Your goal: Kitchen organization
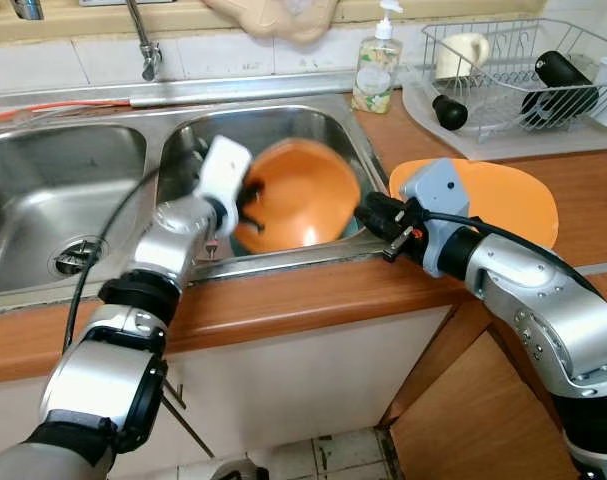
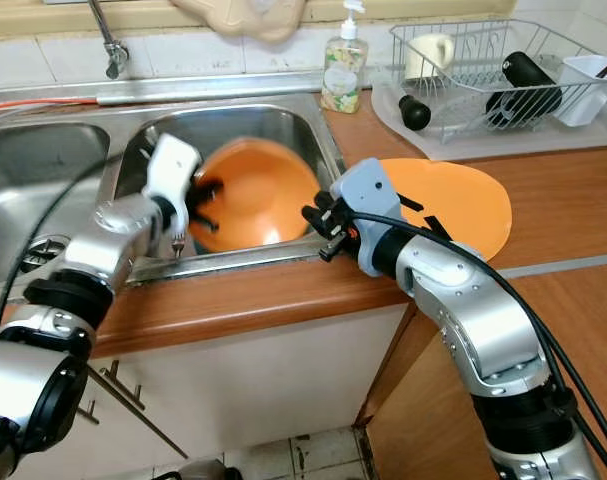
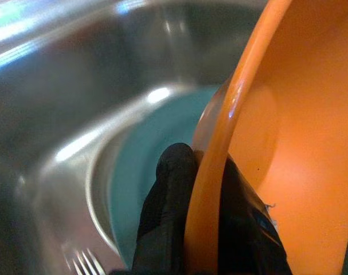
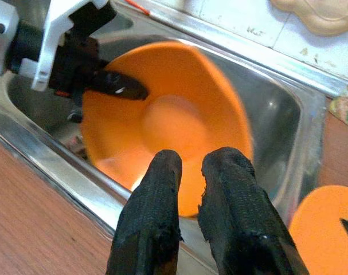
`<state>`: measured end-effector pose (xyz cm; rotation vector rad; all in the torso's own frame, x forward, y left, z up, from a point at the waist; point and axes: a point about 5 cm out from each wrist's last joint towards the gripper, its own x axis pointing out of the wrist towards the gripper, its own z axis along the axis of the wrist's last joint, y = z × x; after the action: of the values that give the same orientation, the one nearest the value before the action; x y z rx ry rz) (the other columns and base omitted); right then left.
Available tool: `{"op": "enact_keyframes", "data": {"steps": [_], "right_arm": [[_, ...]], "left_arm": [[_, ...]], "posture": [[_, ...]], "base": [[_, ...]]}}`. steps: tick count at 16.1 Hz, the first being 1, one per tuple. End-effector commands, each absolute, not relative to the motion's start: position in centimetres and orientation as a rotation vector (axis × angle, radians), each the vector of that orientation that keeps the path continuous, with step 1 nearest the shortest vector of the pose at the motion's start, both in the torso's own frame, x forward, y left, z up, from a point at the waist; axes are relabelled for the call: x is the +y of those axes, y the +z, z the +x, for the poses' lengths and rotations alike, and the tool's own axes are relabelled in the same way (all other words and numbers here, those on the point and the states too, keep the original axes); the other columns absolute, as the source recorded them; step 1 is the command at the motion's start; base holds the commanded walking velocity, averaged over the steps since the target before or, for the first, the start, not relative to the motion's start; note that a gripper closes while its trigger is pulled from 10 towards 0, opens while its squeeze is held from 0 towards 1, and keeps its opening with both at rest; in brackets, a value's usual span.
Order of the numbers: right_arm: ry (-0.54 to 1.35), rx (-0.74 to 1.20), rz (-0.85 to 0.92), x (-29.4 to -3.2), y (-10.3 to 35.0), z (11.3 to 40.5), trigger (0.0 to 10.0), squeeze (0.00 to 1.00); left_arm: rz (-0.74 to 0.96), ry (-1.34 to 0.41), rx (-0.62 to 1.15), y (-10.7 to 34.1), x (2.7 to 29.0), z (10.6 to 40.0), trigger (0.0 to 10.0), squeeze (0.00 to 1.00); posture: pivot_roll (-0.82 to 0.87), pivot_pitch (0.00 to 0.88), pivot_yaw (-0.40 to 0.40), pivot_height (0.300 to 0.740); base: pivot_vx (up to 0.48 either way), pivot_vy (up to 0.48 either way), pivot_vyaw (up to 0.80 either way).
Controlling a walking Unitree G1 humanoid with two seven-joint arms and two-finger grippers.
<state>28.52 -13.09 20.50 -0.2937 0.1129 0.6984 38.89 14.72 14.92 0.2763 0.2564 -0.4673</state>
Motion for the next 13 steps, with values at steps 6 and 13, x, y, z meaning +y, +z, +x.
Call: {"op": "enact_keyframes", "data": {"steps": [6,13], "right_arm": [[0.714,0.127,-0.323,-13.0,20.0,28.1,10.0,0.0],[0.725,0.14,-0.34,-12.9,19.7,28.0,10.0,0.0]], "left_arm": [[0.344,-0.549,0.268,14.9,13.1,39.3,1.3,0.0],[0.385,-0.607,0.327,14.0,12.4,39.0,10.0,0.0]], "posture": [[-0.05,0.0,0.054,0.74],[-0.05,0.0,0.055,0.74]], "base": [[0.0,0.0,0.0],[0.0,0.0,0.0]]}}
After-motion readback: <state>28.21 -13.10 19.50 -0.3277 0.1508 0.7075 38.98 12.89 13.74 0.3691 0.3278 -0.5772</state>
